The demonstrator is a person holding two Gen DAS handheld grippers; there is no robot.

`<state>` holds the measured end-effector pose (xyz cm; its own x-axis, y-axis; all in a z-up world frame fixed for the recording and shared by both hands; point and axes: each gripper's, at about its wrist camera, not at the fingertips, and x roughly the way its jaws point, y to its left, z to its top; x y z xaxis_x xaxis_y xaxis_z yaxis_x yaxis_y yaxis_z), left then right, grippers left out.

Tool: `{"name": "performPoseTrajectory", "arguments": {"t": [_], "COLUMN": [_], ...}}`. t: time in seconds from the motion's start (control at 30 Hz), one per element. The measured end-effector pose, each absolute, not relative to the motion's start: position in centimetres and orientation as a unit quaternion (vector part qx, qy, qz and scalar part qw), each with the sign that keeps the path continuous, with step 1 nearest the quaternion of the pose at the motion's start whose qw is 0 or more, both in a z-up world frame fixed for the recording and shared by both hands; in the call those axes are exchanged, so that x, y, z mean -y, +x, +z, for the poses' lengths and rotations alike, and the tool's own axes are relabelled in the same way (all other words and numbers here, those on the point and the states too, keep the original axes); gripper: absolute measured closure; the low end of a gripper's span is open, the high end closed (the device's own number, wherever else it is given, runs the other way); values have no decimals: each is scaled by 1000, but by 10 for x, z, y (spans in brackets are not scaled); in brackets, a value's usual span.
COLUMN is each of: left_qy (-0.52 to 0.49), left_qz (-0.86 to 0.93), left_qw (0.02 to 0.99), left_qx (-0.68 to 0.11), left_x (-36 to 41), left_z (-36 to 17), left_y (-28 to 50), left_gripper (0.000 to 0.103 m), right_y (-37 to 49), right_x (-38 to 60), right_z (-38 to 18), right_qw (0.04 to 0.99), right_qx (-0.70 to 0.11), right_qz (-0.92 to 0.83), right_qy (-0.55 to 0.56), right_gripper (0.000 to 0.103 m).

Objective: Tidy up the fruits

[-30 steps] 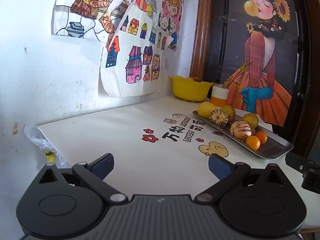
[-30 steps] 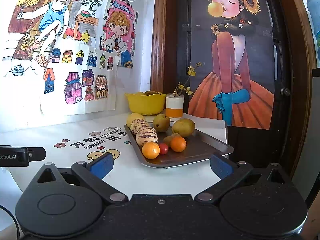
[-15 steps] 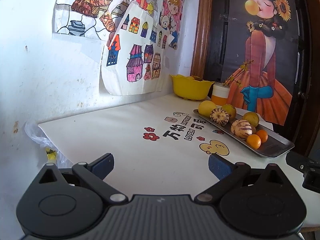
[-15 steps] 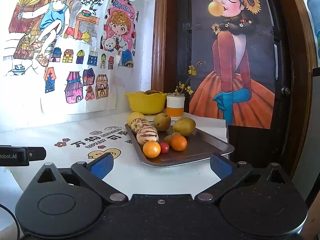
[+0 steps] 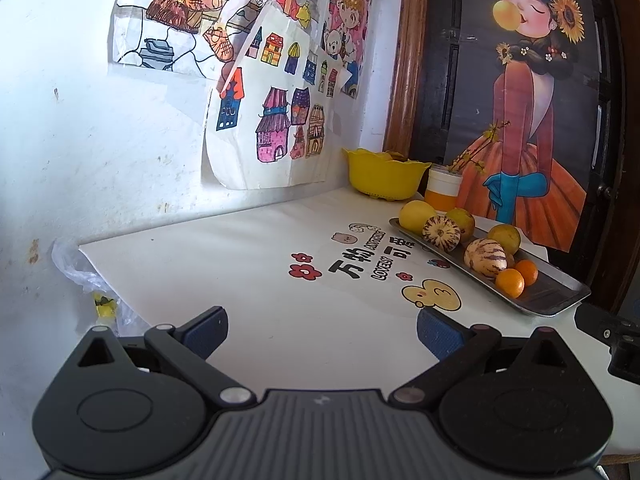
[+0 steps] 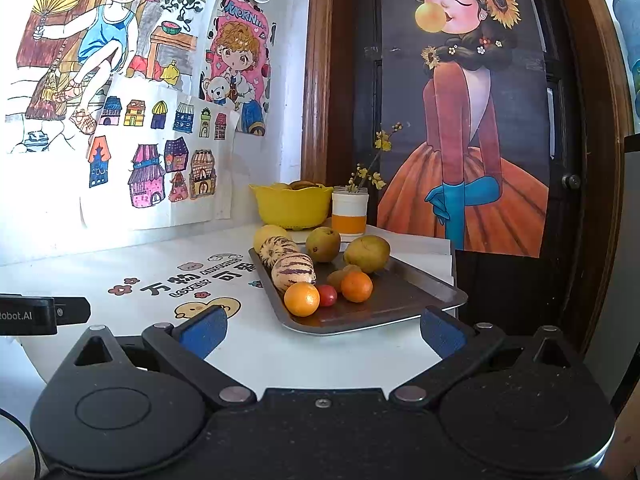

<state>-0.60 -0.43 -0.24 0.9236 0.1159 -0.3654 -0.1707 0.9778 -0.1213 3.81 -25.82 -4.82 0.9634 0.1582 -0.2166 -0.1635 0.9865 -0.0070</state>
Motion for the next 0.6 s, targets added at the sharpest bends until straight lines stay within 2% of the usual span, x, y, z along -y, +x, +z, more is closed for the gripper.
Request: {"name": "performPoseTrajectory", "arguments": {"t": [0.6], "left_qy": [-77], "left_qz": [67], "left_qw": [977], "left_qx": [-185], "left_x": [7], "left_z": [-3], "left_y": [-5], "left_gripper": [0], "right_y": [38], "right_x": [257], "right_z": [-50], "right_qw": [990], "right_qx": [-110], "right_qz": [82], "right_qy": [-13], "right_gripper": [1]}}
